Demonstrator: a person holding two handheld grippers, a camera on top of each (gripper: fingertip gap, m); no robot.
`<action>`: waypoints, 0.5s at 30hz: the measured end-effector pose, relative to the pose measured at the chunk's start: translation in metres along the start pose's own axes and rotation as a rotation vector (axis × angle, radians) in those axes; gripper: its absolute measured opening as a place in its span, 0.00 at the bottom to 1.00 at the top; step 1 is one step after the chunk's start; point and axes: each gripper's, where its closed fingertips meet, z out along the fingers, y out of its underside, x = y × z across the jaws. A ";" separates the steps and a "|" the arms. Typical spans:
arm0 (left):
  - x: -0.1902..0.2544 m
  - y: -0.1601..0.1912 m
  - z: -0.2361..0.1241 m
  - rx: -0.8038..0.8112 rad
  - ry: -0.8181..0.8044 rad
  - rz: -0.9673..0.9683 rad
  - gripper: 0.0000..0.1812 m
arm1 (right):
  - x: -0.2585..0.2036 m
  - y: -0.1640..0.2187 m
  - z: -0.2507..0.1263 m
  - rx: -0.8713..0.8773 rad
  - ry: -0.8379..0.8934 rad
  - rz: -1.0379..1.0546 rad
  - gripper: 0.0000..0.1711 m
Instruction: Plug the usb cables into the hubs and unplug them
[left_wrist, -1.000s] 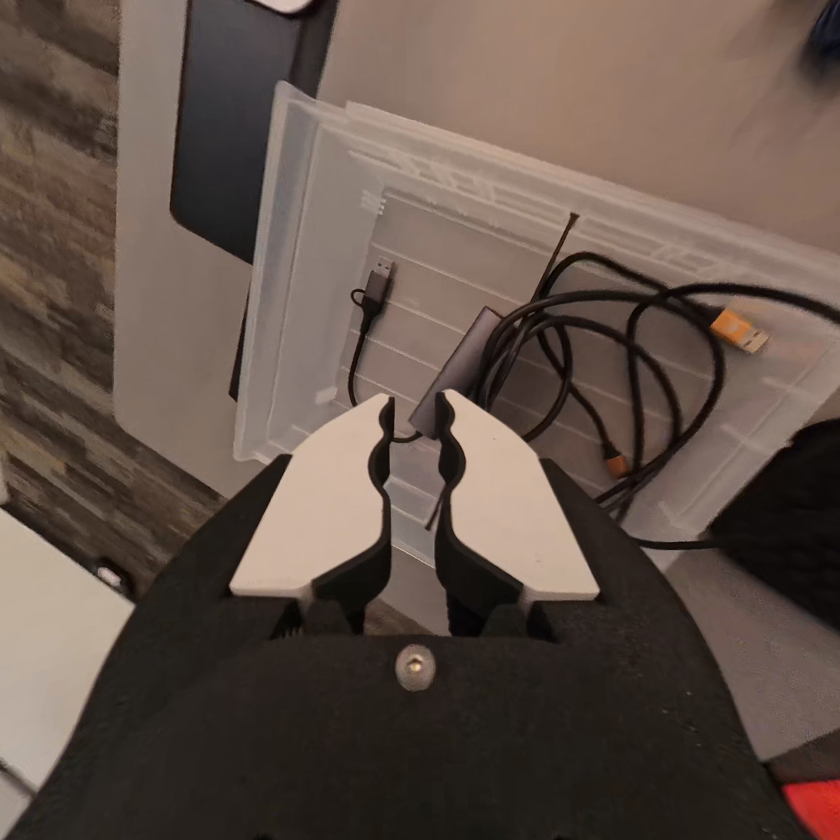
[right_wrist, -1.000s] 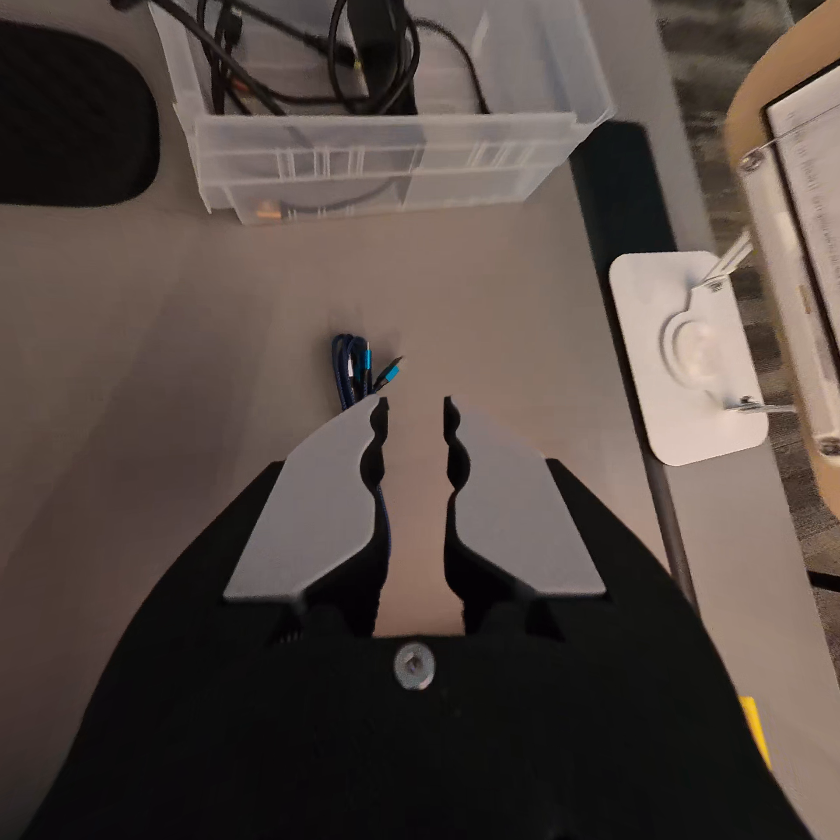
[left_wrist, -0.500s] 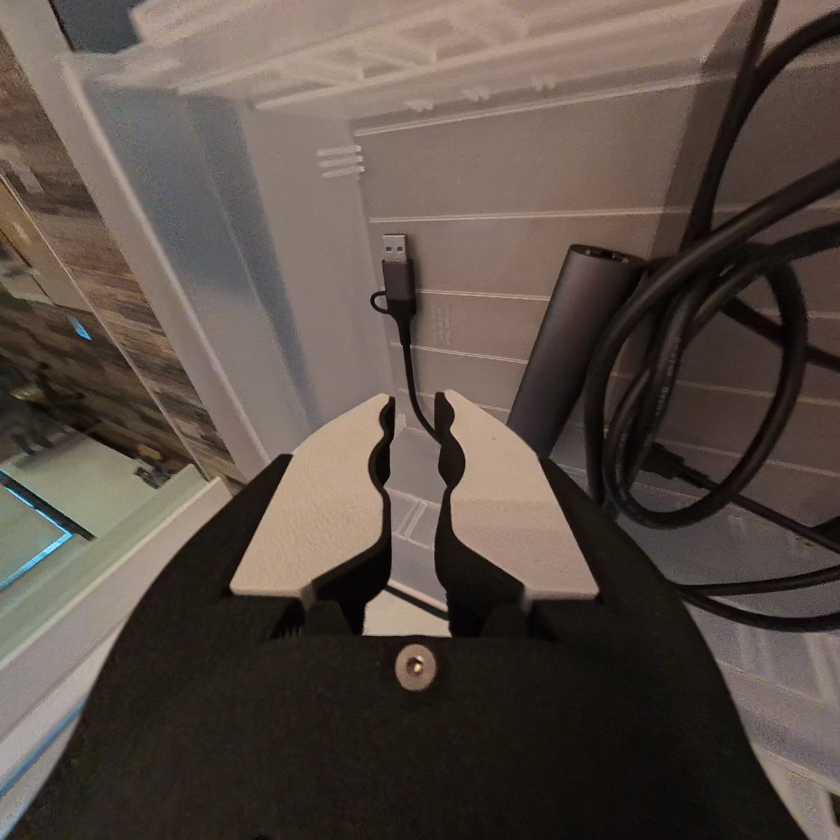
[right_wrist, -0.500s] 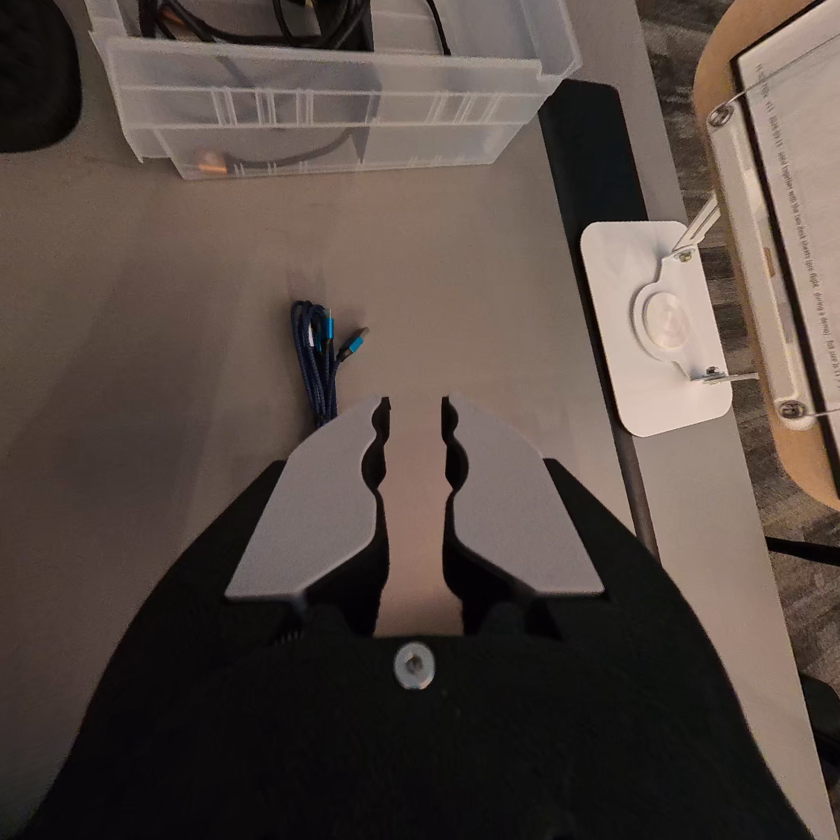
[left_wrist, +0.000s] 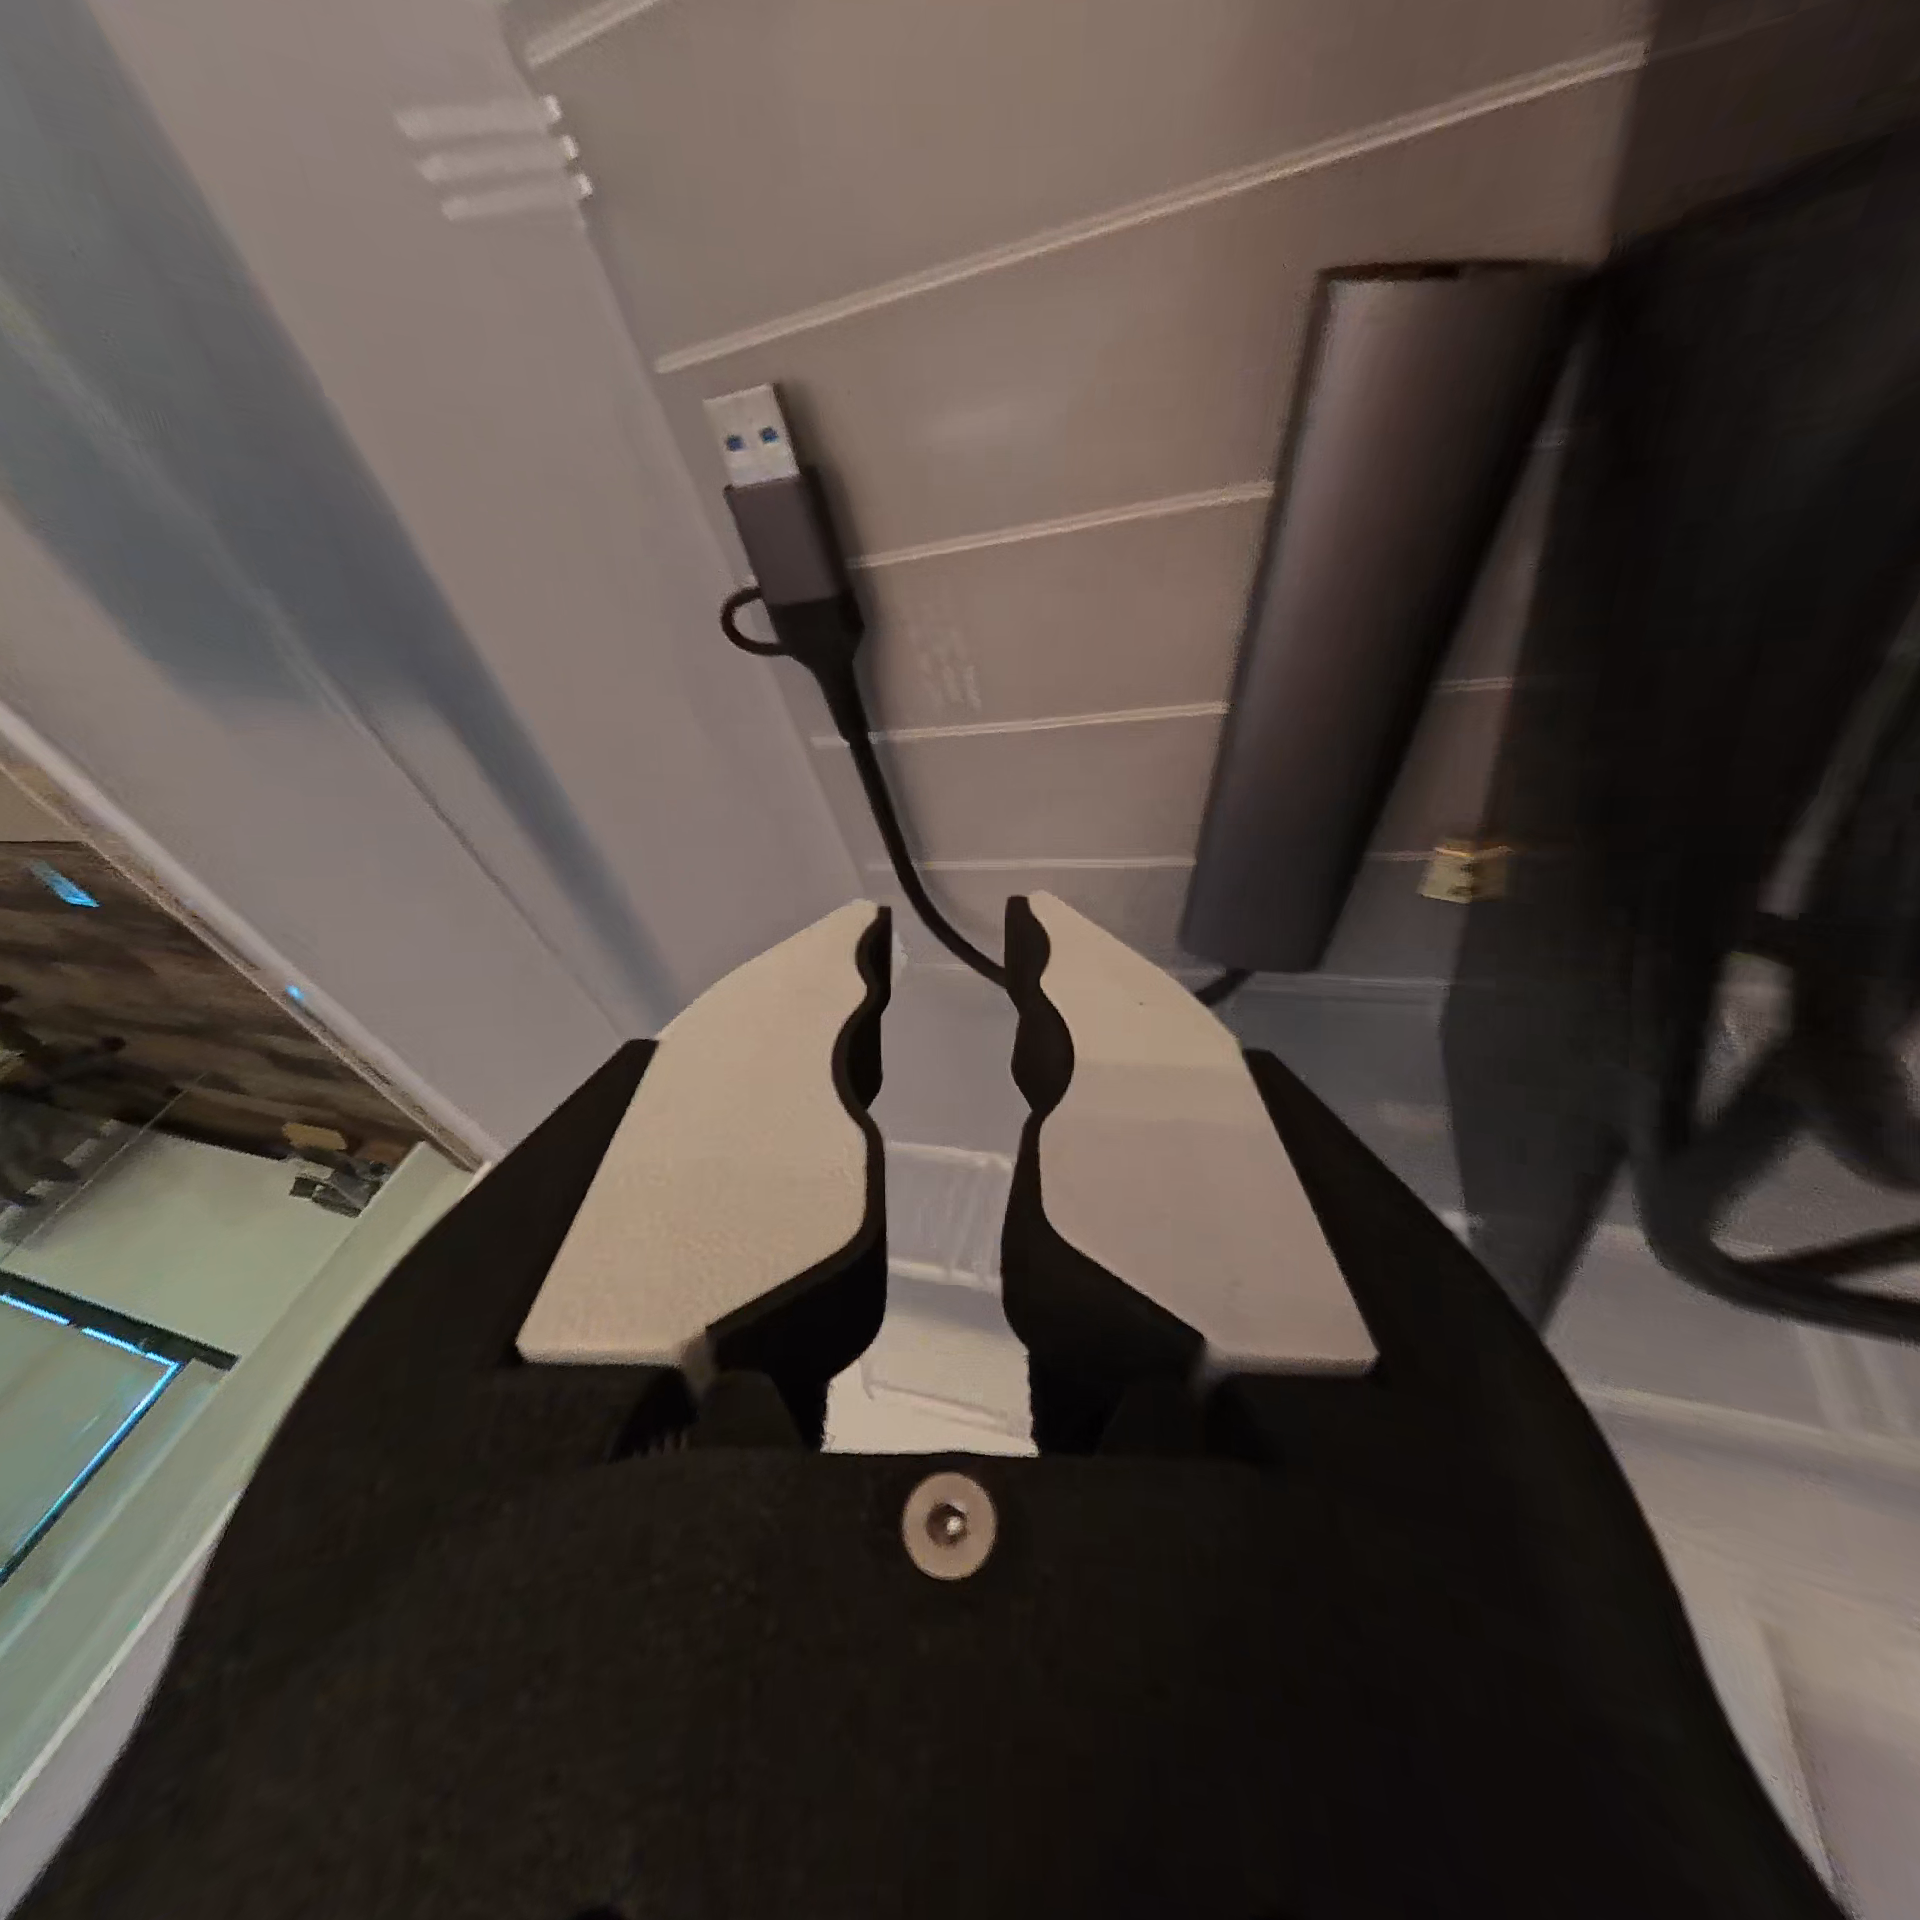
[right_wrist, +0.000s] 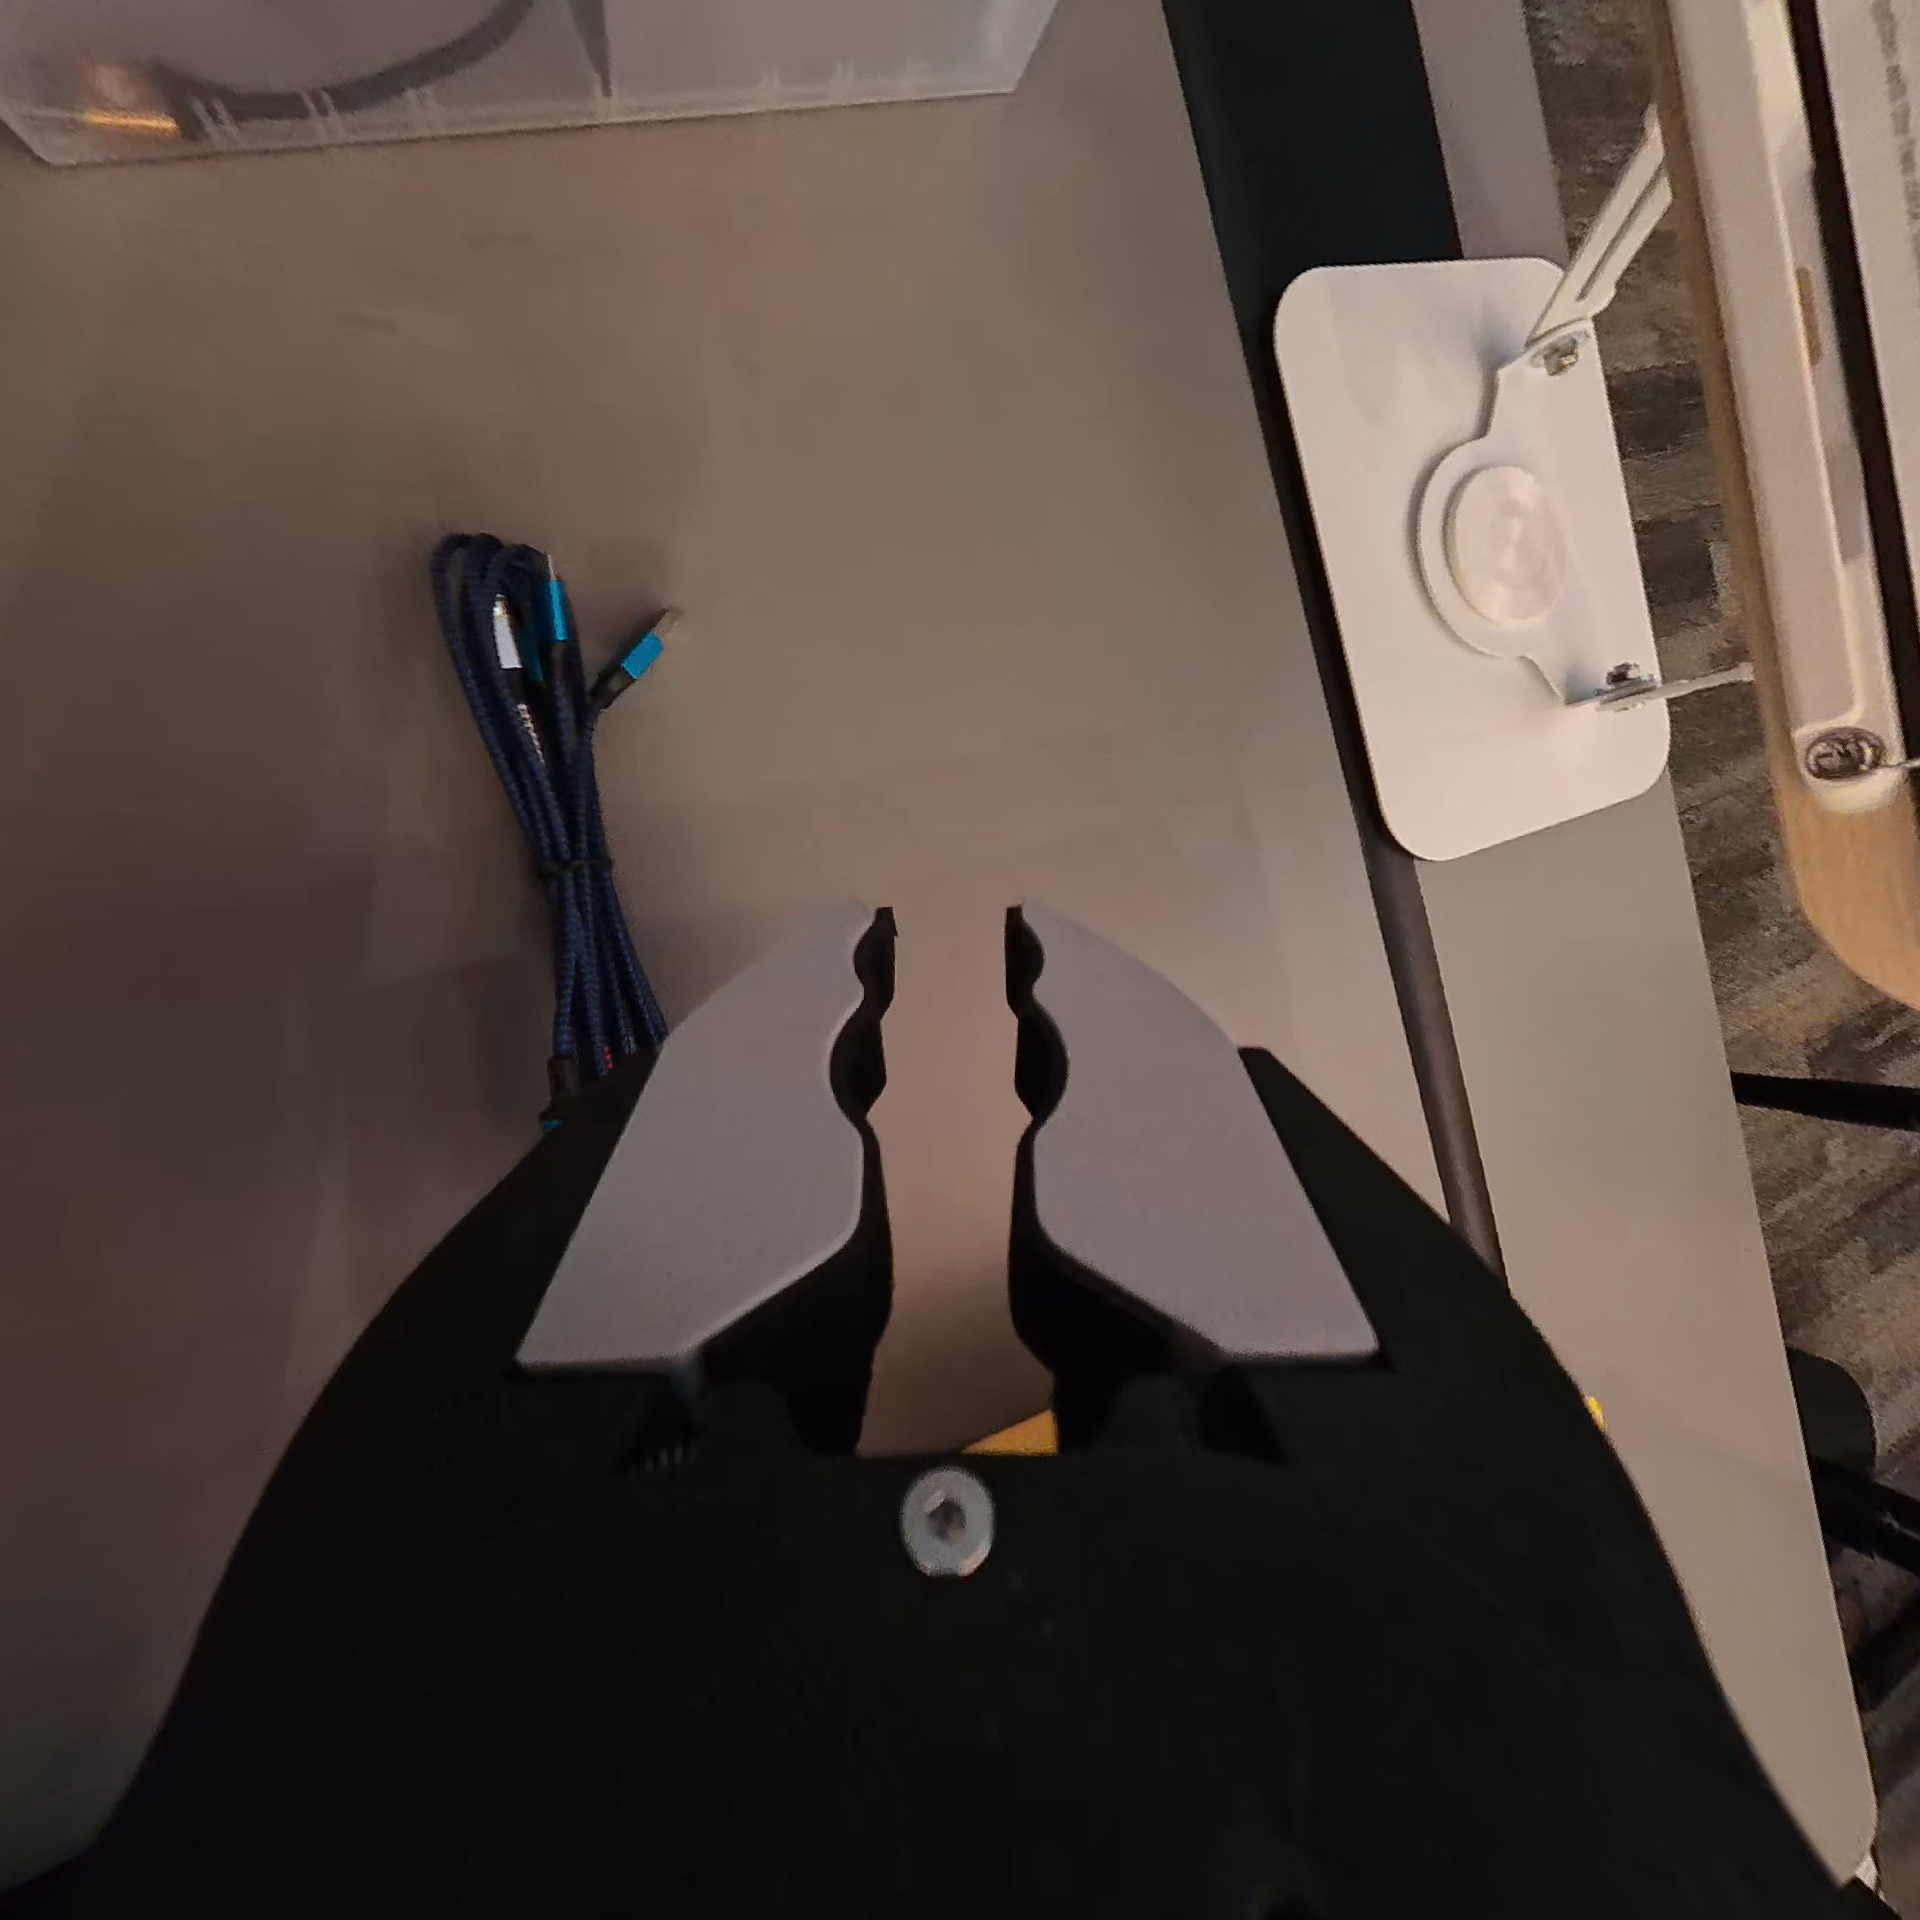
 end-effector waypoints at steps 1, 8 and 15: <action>-0.003 -0.003 0.004 0.006 -0.016 -0.003 0.11 | 0.001 0.001 0.000 -0.002 0.005 0.001 0.12; -0.012 -0.016 0.024 0.016 -0.054 -0.044 0.11 | 0.001 0.001 -0.002 -0.006 0.008 -0.012 0.12; -0.019 -0.018 0.029 -0.006 -0.077 -0.069 0.13 | -0.003 0.001 0.001 -0.028 0.008 -0.051 0.12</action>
